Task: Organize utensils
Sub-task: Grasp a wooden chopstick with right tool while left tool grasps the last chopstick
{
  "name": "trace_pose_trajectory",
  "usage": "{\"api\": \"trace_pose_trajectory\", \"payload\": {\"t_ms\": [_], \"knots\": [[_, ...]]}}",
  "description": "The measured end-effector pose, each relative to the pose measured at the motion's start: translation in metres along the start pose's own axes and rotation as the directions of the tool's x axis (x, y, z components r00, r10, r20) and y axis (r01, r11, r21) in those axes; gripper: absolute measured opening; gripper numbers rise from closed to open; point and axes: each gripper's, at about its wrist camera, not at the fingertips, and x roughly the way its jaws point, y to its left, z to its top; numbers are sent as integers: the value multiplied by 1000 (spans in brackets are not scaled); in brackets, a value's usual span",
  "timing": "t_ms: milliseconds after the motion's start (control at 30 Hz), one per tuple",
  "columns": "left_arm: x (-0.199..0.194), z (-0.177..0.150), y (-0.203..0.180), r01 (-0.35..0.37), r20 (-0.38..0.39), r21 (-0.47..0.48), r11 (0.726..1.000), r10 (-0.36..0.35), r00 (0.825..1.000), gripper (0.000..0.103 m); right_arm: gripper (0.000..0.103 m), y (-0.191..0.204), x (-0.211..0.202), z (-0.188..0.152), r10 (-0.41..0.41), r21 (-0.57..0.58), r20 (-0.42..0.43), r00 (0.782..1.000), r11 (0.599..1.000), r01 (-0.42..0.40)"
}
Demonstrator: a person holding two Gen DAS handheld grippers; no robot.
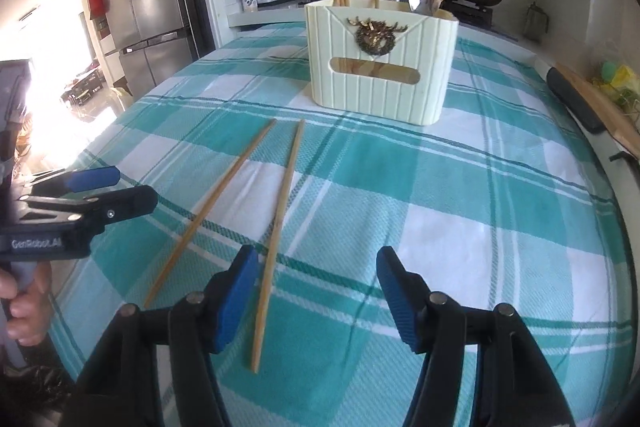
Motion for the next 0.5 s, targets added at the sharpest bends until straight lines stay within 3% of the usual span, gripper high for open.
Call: {"api": "trace_pose_trajectory", "payload": {"t_ms": [233,267,300,367,433,500], "knots": [[6,0,4,-21,-11,-6,1000,21,1000,90,50,10,55,33,13,-30,-75,997,999,-15],[6,0,4,-22,-12,-6,1000,22,1000,90,45,10,61,37,15,-32,-86,996,999,-18],[7,0,3,-22,-14,-2,1000,22,1000,90,33,11,66,39,14,-37,-89,996,999,-17],[10,0,1,-29,-18,12,1000,29,999,90,24,12,69,43,3,-48,-82,997,999,-7],[11,-1,-1,-35,-20,24,999,35,999,90,9,7,68,43,-25,-23,-89,996,999,23],[12,-1,0,-36,-23,24,999,37,999,90,7,-1,64,39,-48,13,-92,995,999,49]]}}
